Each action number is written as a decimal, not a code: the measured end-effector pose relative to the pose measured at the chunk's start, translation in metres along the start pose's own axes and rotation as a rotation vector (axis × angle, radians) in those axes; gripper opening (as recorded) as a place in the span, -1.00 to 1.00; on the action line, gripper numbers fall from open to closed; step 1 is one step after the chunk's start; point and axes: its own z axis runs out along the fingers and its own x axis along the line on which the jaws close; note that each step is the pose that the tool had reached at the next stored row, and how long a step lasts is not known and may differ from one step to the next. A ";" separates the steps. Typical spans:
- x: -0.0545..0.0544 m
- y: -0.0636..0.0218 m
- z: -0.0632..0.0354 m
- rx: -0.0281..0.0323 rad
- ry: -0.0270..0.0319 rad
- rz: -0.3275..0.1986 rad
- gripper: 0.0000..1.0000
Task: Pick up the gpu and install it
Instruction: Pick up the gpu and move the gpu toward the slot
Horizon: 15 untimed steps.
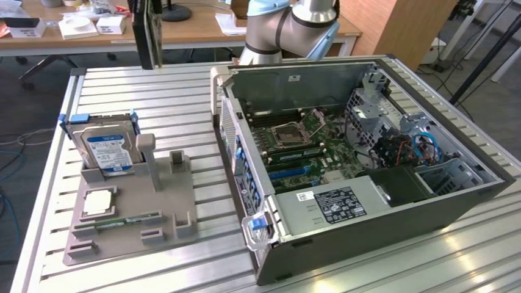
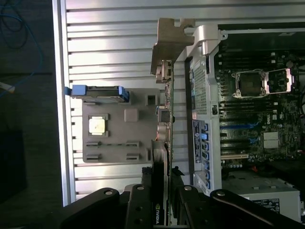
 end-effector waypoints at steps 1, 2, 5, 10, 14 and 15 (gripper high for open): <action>0.000 -0.0001 0.0018 0.0000 0.0000 0.000 -0.47; 0.000 -0.0003 0.0038 -0.0001 -0.0001 0.000 -0.47; 0.000 -0.0006 0.0091 -0.0001 0.0000 0.000 -0.47; 0.000 -0.0011 0.0183 -0.0010 -0.0001 0.000 -0.47; 0.000 -0.0016 0.0255 -0.0022 0.0001 0.000 -0.47; 0.000 -0.0017 0.0274 -0.0028 0.0000 0.000 -0.47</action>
